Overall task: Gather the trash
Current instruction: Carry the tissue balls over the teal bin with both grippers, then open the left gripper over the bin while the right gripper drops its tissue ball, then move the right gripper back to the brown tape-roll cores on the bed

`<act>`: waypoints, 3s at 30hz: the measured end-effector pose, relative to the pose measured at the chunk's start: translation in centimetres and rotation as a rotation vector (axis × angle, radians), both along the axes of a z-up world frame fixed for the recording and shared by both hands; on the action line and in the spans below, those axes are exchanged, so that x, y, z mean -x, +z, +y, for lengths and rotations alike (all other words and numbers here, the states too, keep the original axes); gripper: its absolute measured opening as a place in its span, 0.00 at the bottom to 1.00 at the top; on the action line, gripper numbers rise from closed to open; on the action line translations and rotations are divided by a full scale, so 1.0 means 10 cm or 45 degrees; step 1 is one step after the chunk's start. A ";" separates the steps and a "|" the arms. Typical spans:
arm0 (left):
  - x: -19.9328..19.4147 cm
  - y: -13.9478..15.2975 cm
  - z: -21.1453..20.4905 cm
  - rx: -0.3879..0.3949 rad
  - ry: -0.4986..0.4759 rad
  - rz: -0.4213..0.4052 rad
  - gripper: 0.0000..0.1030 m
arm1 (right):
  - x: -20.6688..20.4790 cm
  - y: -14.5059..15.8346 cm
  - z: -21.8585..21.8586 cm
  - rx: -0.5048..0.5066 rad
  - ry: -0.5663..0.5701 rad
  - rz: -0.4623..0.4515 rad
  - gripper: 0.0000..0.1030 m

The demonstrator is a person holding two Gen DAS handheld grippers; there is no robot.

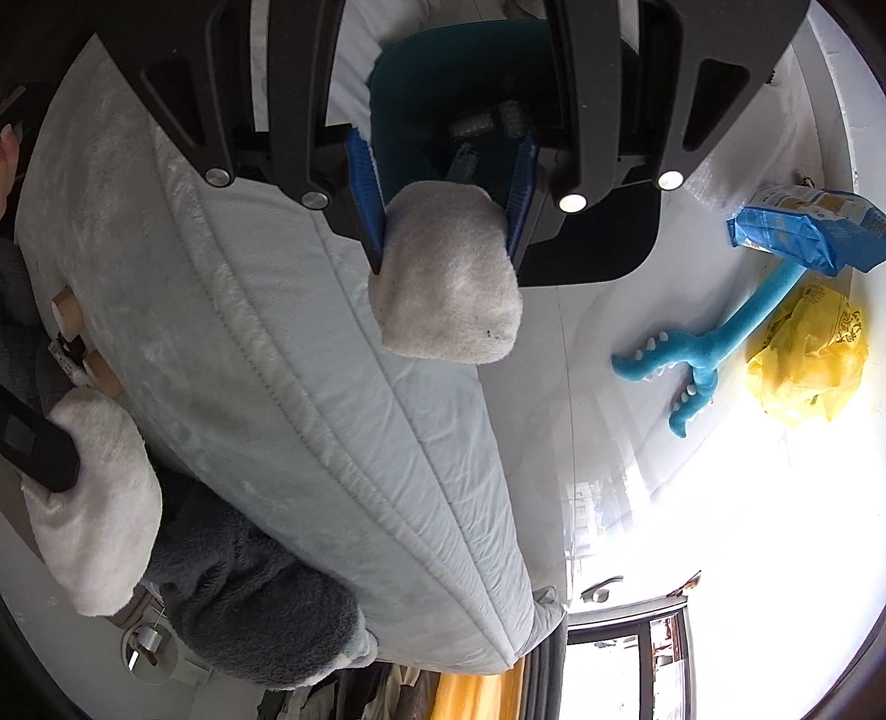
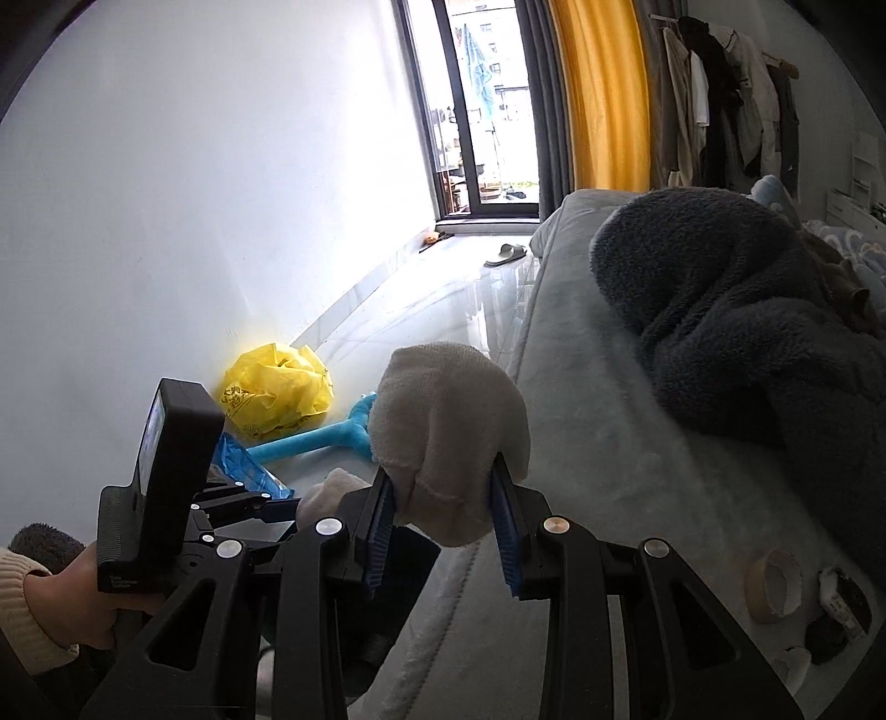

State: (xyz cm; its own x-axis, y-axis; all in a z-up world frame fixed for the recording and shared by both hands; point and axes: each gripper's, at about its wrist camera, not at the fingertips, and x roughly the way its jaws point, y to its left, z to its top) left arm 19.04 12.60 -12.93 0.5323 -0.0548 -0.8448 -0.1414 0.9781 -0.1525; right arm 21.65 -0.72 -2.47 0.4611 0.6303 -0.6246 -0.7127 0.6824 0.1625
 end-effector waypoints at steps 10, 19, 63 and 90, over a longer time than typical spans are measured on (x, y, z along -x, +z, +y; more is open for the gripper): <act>0.13 -0.38 0.39 0.024 0.062 0.183 0.43 | 0.13 -0.18 0.53 0.029 0.112 0.057 0.32; 0.27 -0.73 0.63 0.119 0.063 0.375 0.47 | 0.15 -0.32 0.87 0.061 0.183 0.109 0.32; 0.84 0.18 1.53 0.017 0.253 -0.073 0.71 | 0.36 -1.84 1.92 0.527 0.347 0.455 0.33; 0.77 1.11 1.03 -0.117 0.204 -0.515 0.74 | 0.54 -1.21 1.59 0.347 0.441 0.303 0.59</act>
State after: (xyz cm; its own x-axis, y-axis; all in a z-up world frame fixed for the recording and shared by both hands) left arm 11.32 22.92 -1.79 0.8165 0.1209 -0.5645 -0.2390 0.9609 -0.1398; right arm 16.29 15.18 -14.57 0.0782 0.5203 -0.8504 -0.8697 0.4526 0.1969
